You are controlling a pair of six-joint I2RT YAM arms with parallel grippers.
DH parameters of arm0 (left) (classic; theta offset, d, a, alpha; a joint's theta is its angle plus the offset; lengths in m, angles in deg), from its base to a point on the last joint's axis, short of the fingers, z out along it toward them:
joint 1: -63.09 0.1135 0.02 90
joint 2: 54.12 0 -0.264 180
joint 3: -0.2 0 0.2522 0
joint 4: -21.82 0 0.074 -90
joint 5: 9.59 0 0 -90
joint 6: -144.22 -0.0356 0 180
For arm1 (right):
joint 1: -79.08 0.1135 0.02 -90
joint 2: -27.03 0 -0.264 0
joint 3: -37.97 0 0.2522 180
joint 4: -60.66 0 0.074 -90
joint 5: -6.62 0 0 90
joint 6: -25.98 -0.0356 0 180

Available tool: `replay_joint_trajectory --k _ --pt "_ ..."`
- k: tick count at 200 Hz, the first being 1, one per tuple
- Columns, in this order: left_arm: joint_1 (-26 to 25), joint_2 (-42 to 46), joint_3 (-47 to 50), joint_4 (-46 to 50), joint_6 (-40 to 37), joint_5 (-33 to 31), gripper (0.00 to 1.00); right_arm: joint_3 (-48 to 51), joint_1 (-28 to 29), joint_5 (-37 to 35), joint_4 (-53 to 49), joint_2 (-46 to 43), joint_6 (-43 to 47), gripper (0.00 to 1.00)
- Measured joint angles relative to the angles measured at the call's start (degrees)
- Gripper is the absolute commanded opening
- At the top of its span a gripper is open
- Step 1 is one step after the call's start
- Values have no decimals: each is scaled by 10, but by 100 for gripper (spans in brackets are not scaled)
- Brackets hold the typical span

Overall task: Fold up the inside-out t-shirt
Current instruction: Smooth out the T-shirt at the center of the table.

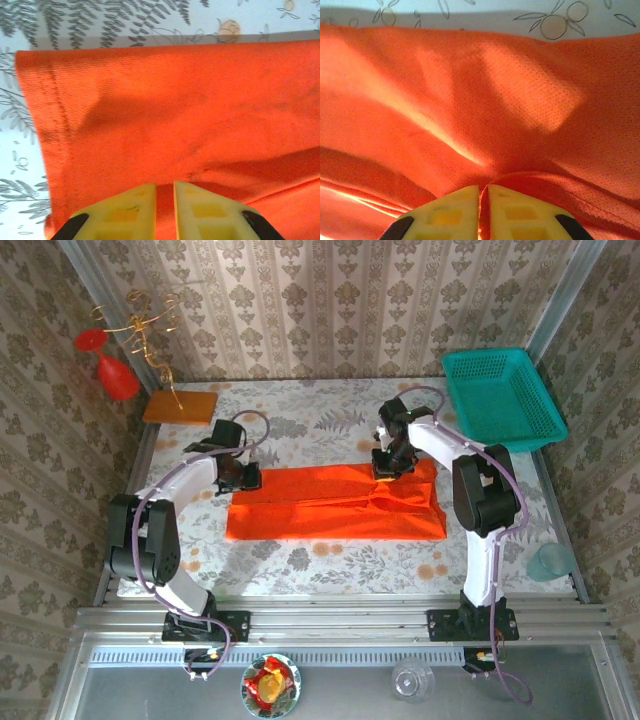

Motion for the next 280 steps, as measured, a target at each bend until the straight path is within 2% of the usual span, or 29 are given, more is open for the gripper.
replay_joint_trajectory --k 18,33,68,89,106,137,167,192,225,240,280 --pt "-19 -4 -7 0 5 6 17 25 11 -14 -5 -28 -7 1" --pt "-39 -13 -17 -3 12 12 17 68 25 -29 -10 -73 -17 3" --pt "-88 -62 -60 -18 26 36 18 178 56 -29 -15 -179 -58 29" --pt "-120 -104 -94 -39 31 63 18 212 65 -28 -23 -214 -74 40" --pt "-145 -140 -126 -53 34 89 19 215 59 -39 -25 -242 -84 43" --pt "-189 -201 -209 -54 35 118 19 215 -5 -66 -23 -295 -85 43" --pt "-229 -245 -298 -50 34 139 20 215 -70 -71 -8 -289 -80 38" --pt "-262 -290 -376 -35 35 156 19 231 -74 -21 32 -263 -72 31" --pt "-307 -354 -455 -11 34 180 19 311 -75 11 73 -242 -76 25" --pt "-324 -375 -471 6 34 190 18 342 -84 12 78 -237 -85 22" --pt "-350 -393 -441 34 32 206 16 369 -103 -28 75 -226 -96 23"
